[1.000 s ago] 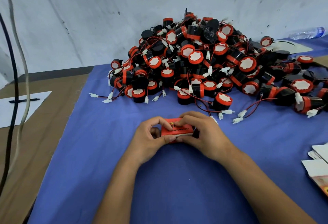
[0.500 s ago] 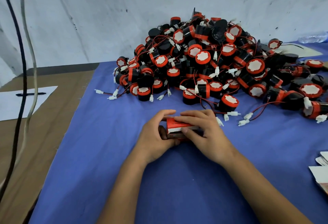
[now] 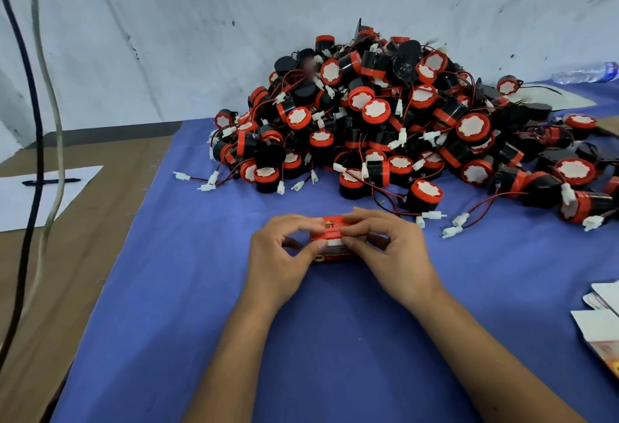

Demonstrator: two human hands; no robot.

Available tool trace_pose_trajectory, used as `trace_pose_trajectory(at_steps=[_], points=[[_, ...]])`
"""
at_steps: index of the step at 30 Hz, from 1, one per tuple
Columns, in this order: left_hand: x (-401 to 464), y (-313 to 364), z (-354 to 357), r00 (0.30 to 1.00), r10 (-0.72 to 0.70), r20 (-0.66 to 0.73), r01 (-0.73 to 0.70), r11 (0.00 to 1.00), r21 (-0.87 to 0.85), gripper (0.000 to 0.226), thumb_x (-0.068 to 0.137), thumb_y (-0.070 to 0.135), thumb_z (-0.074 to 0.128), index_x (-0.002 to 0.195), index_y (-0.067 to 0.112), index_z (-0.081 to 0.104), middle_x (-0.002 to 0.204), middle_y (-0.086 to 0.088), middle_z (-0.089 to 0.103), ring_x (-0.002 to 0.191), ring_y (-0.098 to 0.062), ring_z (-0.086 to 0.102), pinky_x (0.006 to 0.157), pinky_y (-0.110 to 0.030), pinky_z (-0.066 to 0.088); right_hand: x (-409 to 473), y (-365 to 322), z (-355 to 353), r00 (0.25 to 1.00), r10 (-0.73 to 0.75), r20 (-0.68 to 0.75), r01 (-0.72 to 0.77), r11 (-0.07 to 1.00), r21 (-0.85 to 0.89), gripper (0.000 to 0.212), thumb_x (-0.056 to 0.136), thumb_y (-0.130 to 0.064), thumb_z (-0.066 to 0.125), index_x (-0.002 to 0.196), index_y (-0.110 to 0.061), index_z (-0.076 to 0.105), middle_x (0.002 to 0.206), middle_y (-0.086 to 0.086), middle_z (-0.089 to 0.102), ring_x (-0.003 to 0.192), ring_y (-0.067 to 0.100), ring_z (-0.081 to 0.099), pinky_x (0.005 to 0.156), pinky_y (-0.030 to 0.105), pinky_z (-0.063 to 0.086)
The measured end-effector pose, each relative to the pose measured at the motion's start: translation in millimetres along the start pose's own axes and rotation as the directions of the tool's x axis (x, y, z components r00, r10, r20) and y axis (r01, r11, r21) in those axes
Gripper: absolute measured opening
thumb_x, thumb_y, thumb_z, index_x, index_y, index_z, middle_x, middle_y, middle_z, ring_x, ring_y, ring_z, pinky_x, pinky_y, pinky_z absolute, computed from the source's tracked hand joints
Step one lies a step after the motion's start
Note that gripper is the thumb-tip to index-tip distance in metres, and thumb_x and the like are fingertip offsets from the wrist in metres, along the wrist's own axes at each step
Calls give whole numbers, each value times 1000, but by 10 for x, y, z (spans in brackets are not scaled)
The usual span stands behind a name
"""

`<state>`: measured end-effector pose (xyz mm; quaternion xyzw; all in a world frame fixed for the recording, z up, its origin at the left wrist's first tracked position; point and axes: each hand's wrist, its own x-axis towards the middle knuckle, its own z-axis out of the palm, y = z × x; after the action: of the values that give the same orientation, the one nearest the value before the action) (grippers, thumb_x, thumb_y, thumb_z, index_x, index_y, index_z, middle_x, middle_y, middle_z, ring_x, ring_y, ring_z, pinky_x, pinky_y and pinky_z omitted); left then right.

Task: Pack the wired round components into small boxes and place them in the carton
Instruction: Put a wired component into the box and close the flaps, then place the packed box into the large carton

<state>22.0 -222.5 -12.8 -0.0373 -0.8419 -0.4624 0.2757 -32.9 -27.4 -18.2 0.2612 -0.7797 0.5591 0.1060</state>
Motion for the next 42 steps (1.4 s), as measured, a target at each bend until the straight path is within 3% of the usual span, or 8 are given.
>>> trace_pose_trajectory(at_steps=[4, 8, 11, 14, 19, 29, 35, 42], points=[[-53, 45, 46, 966, 257, -17, -238, 913, 330, 8, 85, 17, 81, 92, 14, 80, 103, 7, 77, 101, -14, 66, 87, -31, 55, -22, -10, -42, 987, -142, 81, 153, 976, -153, 20, 91, -5, 76, 109, -11, 80, 126, -2, 72, 139, 14, 52, 113, 31, 46], [-97, 101, 113, 965, 261, 9, -242, 882, 405, 22, 78, 17, 88, 91, 12, 71, 104, 2, 74, 101, -19, 63, 89, -22, 46, -135, -14, -166, 962, -123, 244, 169, 969, -178, 40, 99, 1, 62, 134, -17, 68, 149, -3, 56, 151, 11, 32, 122, 23, 31], [-109, 109, 168, 977, 210, 20, -201, 896, 396, 27, 78, 10, 88, 96, 11, 68, 110, 0, 71, 105, -22, 63, 89, -30, 51, -200, 10, -230, 949, -126, 288, 183, 966, -181, 48, 100, -1, 61, 145, -18, 59, 154, -5, 50, 148, 10, 39, 118, 22, 35], [-130, 106, 168, 991, 131, 21, -130, 922, 364, 36, 79, 9, 87, 112, 14, 73, 116, 1, 71, 112, -21, 64, 93, -32, 53, -192, -31, -269, 985, -132, 112, 149, 975, -166, 35, 96, -5, 69, 129, -16, 70, 136, -7, 66, 120, 9, 65, 96, 25, 54], [-127, 77, 147, 985, 167, 40, -171, 930, 325, 39, 81, 6, 86, 117, 19, 77, 126, 4, 71, 124, -19, 62, 104, -33, 51, -220, -79, -231, 967, -229, 115, 253, 921, -296, 24, 92, 1, 71, 114, -7, 77, 133, 10, 68, 118, 25, 68, 94, 36, 59], [-154, 117, 217, 980, 196, 11, -187, 914, 359, 21, 81, 1, 84, 98, 13, 81, 116, 2, 76, 119, -24, 65, 96, -34, 53, -214, -159, -137, 956, -248, 159, 295, 791, -537, 4, 92, -6, 71, 95, -6, 68, 119, 4, 66, 107, 26, 60, 66, 47, 57], [-200, 228, 256, 982, 188, -29, -165, 920, 356, 20, 80, -4, 83, 95, 9, 82, 106, -1, 79, 110, -25, 69, 91, -36, 56, -183, -129, -88, 953, -147, 264, 265, 825, -498, 41, 99, -19, 66, 139, -18, 57, 158, 2, 38, 145, 22, 38, 108, 35, 47], [-322, 583, 360, 984, 169, -62, -158, 974, 163, 26, 73, -15, 84, 88, 6, 83, 100, -3, 79, 111, -14, 71, 91, -29, 55, -386, -451, -539, 972, -93, 218, 177, 895, -410, 30, 101, -12, 63, 130, -9, 71, 127, 14, 63, 109, 34, 61, 93, 44, 49]])
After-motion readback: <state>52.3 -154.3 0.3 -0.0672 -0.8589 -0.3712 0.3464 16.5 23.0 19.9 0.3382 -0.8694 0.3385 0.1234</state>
